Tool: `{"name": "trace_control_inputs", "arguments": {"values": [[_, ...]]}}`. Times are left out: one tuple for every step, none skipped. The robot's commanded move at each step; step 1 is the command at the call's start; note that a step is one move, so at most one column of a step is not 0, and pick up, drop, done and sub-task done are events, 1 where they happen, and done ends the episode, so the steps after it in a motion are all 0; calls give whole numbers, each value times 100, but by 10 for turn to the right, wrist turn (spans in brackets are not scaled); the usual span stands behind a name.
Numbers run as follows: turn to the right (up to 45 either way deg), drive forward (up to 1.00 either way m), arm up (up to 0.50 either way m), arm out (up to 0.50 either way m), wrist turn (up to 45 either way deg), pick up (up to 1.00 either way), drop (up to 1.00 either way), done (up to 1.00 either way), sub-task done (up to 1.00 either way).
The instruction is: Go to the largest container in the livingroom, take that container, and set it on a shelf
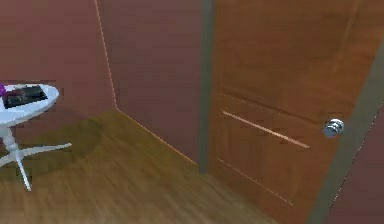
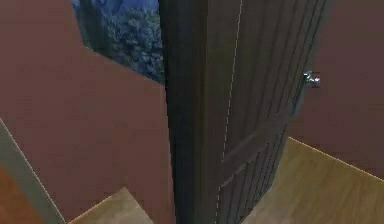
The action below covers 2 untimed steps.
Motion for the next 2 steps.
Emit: {"name": "trace_control_inputs", "arguments": {"values": [[-270,0,0,0,0,0,0,0,0],[0,100,0,0,0,0,0,0,0]]}}
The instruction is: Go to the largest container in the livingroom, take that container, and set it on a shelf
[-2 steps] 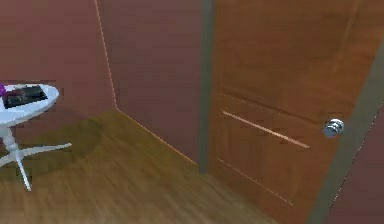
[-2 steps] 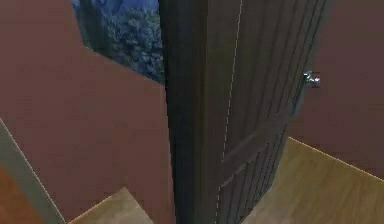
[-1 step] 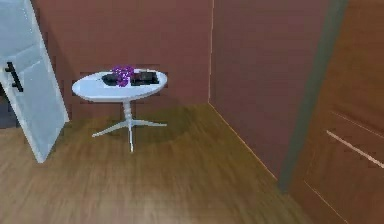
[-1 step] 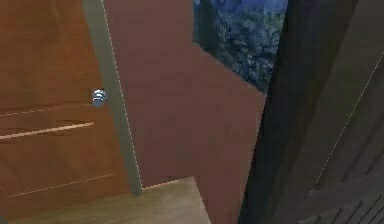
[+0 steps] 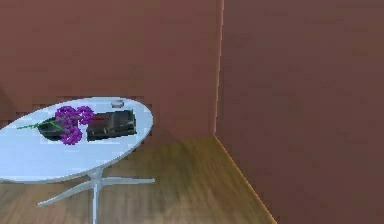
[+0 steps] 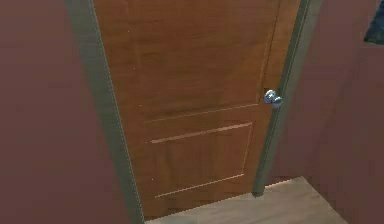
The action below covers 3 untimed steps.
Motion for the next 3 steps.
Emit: {"name": "trace_control_inputs", "arguments": {"values": [[-30,0,0,0,0,0,0,0,0],[0,55,0,0,0,0,0,0,0],[-450,0,0,0,0,0,0,0,0]]}}
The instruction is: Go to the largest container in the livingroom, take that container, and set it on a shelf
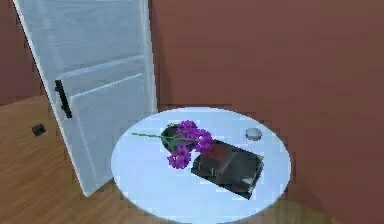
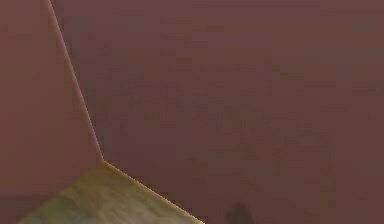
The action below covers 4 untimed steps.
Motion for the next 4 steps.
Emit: {"name": "trace_control_inputs", "arguments": {"values": [[-450,0,0,0,0,0,0,0,0],[-120,0,0,0,0,0,0,0,0],[0,15,0,0,0,0,0,0,0],[-270,0,0,0,0,0,0,0,0]]}}
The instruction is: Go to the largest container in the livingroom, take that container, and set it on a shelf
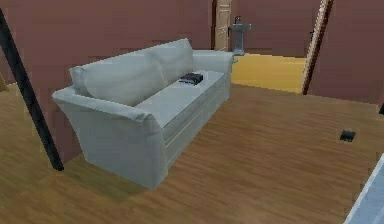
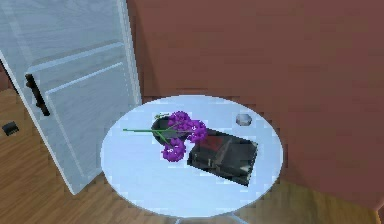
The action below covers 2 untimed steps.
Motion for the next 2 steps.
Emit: {"name": "trace_control_inputs", "arguments": {"values": [[0,0,50,0,0,0,0,0,0],[0,0,38,0,0,0,0,0,0]]}}
